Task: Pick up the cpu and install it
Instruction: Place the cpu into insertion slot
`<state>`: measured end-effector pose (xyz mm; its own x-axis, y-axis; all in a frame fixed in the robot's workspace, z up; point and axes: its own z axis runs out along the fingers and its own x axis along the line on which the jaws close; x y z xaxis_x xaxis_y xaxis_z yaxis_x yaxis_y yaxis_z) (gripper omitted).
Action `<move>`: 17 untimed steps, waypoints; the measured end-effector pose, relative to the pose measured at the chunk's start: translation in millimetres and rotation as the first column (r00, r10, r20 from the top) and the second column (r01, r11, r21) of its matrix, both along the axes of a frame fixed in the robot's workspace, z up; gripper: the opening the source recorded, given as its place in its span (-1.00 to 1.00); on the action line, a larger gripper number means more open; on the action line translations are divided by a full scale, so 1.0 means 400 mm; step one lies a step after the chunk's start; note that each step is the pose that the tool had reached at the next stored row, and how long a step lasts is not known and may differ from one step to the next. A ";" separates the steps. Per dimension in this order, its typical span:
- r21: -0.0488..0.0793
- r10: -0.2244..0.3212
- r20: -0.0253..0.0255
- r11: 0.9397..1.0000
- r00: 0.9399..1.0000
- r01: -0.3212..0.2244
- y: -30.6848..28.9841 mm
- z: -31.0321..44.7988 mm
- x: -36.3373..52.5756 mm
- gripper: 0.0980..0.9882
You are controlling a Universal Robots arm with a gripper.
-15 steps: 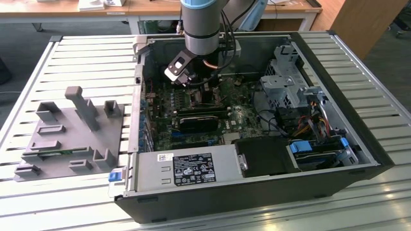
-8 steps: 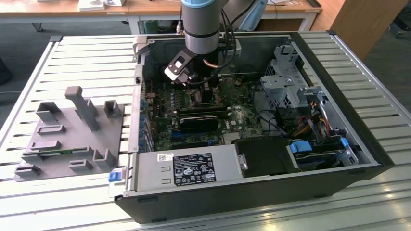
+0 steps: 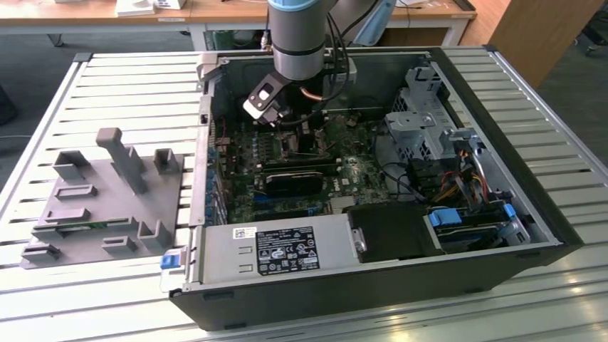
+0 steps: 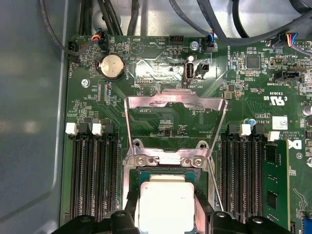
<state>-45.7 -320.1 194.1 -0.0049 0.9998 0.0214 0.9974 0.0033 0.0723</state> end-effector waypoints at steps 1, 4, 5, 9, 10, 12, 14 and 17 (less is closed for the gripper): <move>0.000 0.000 0.000 1.000 1.000 0.000 0.000 0.000 0.000 -0.02; -0.001 0.000 0.000 1.000 1.000 0.000 0.000 0.001 0.000 -0.02; -0.005 0.000 0.000 1.000 1.000 0.000 0.000 0.002 0.000 -0.02; -0.017 0.000 0.000 1.000 1.000 0.000 0.000 0.002 0.000 -0.02; -0.018 0.000 0.000 1.000 1.000 0.000 0.000 0.002 0.000 -0.02; -0.018 0.000 0.000 1.000 1.000 0.000 0.000 0.001 0.000 -0.02; -0.018 0.000 0.000 1.000 1.000 0.000 0.000 0.000 0.000 -0.02; -0.018 0.000 0.001 1.000 1.000 0.000 0.000 -0.002 0.000 0.00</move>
